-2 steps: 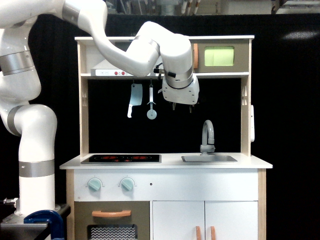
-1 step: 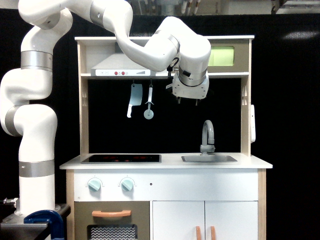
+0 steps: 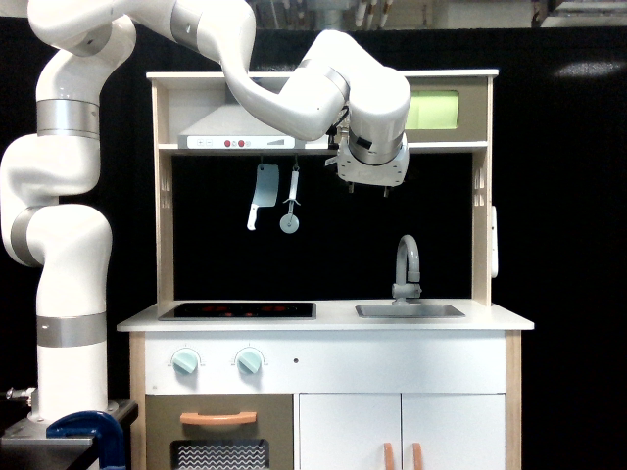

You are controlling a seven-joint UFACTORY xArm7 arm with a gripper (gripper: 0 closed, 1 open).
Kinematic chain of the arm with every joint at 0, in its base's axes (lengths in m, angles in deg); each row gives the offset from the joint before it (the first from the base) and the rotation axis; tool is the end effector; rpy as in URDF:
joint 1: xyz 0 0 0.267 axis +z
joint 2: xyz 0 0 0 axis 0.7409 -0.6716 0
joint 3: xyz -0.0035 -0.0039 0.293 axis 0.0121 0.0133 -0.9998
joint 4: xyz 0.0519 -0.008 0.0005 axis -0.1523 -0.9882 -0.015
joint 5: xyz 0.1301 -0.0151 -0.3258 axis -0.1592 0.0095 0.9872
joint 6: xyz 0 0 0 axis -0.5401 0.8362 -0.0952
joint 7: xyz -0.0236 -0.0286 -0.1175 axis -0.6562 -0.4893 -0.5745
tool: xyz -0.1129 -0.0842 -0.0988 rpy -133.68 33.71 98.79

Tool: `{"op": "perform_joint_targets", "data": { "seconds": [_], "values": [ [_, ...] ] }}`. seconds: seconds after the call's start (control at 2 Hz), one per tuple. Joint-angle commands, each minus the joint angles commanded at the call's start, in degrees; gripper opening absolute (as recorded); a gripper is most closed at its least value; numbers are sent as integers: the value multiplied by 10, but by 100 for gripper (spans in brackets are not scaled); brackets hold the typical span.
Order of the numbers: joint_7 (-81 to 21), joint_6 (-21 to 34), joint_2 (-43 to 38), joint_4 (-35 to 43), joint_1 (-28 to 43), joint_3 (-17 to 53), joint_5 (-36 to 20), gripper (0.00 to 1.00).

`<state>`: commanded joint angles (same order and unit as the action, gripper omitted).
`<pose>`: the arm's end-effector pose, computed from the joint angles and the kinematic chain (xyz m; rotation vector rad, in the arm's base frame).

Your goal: Open the oven door

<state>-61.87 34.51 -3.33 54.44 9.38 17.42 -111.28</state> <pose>0.4480 0.1380 0.3520 -1.4901 -1.3328 -0.9969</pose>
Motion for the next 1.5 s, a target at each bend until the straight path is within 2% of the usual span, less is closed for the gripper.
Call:
{"op": "perform_joint_targets", "data": {
  "seconds": [0.5,1.0,1.5],
  "values": [
    [-9,78,-56,39,-46,-25,-30,100],
    [-2,143,-97,98,-104,-71,-23,100],
    [55,56,-18,87,-71,-93,42,100]
  ]
}}
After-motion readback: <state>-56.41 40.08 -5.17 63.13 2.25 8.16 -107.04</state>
